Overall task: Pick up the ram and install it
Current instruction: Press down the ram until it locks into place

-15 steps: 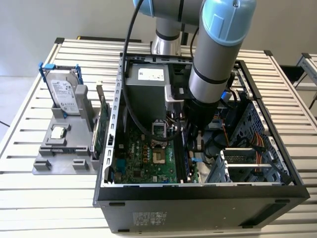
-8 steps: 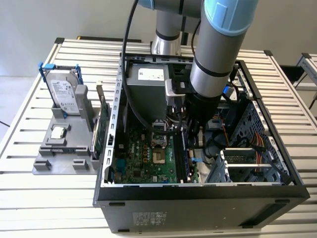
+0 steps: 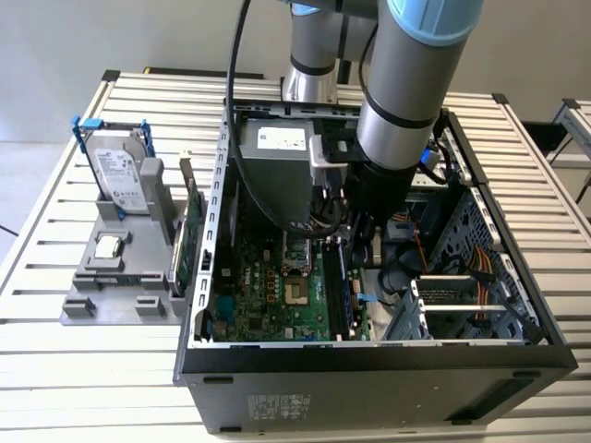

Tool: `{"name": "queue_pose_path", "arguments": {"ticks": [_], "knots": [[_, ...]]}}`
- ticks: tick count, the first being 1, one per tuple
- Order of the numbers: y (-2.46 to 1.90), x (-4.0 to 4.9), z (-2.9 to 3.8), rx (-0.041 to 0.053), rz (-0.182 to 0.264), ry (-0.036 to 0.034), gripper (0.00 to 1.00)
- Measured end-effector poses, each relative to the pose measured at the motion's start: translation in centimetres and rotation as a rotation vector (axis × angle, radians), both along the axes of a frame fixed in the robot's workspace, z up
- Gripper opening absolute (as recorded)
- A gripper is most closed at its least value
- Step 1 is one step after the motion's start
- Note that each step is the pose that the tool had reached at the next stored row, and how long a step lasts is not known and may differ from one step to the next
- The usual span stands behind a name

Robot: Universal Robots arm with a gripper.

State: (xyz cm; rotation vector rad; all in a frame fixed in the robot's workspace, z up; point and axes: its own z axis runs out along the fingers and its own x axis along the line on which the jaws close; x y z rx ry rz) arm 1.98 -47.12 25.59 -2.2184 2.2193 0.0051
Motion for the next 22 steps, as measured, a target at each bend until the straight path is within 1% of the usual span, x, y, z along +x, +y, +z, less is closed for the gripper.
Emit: {"name": "queue_pose_path", "arguments": {"ticks": [22], "knots": [[0.00,0.00,2.87,-0.0002,0.000,0.0000,0.00]]}}
